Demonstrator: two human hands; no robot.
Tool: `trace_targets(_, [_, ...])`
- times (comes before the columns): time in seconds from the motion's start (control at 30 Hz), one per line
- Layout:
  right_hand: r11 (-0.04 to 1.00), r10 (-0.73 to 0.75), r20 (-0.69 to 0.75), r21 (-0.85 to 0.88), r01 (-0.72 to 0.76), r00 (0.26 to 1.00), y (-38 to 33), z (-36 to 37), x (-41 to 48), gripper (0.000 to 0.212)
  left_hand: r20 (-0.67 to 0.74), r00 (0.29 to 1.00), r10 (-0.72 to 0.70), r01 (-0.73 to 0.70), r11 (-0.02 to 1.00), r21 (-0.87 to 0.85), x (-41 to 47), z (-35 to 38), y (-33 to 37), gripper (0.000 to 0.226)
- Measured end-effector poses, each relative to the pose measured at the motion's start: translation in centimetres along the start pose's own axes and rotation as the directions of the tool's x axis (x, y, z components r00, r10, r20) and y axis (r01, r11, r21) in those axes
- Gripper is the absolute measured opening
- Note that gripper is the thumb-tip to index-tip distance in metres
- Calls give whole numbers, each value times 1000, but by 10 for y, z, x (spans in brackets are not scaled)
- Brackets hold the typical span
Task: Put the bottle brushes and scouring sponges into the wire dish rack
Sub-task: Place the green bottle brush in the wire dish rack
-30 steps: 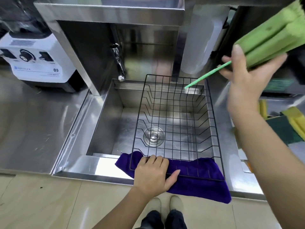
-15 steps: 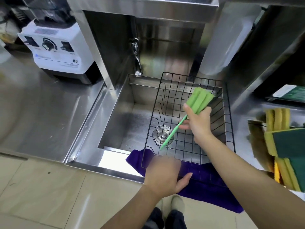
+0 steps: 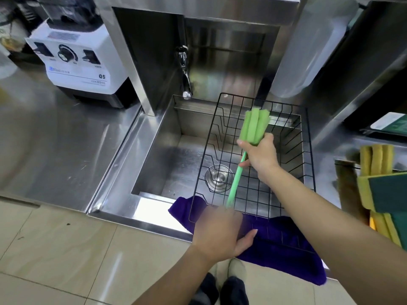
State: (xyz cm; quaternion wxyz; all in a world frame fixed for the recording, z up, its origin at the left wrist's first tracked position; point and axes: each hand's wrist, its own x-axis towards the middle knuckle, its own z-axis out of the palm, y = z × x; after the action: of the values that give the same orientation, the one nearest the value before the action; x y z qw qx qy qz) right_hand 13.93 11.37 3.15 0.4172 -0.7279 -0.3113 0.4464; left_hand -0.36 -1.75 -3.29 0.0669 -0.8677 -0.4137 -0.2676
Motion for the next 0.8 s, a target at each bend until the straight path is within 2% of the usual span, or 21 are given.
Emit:
trace_targets(0.13, [978, 199, 118, 40, -204, 973, 26, 12, 1, 28, 11, 1000, -8, 8, 1000, 3, 0, 0, 0, 46])
trace_targets(0.23, [959, 250, 64, 123, -256, 966, 34, 17, 3, 28, 13, 1000, -2, 2, 1000, 5, 0, -1, 0, 47])
trace_targets(0.37, [958, 252, -9, 147, -248, 968, 31, 22, 8, 25, 5, 1000, 6, -6, 1000, 11, 1, -3, 0, 46])
trace_targets(0.4, [963, 244, -21, 120, -240, 969, 32, 24, 9, 26, 10, 1000, 8, -8, 1000, 9, 1, -3, 0, 46])
trace_targets(0.47, [978, 204, -39, -44, -206, 978, 34, 29, 7, 28, 26, 1000, 13, -13, 1000, 7, 1, -3, -1, 46])
trace_targets(0.57, [945, 208, 80, -273, -179, 975, 40, 37, -2, 25, 33, 999, 7, -7, 1000, -2, 1, -3, -1, 46])
trace_targets(0.6, [938, 241, 151, -288, -191, 959, 43, 38, -5, 23, 34, 999, 3, -3, 1000, -3, 1, -3, -1, 46])
trace_targets(0.67, [938, 298, 249, -255, -234, 921, 47, 40, -9, 33, 40, 999, 2, -2, 1000, -5, 1, -2, -1, 46])
trace_targets(0.8, [947, 277, 239, -232, -222, 931, 51, 40, -9, 38, 42, 999, 4, -3, 1000, -5, 1, -4, -1, 46])
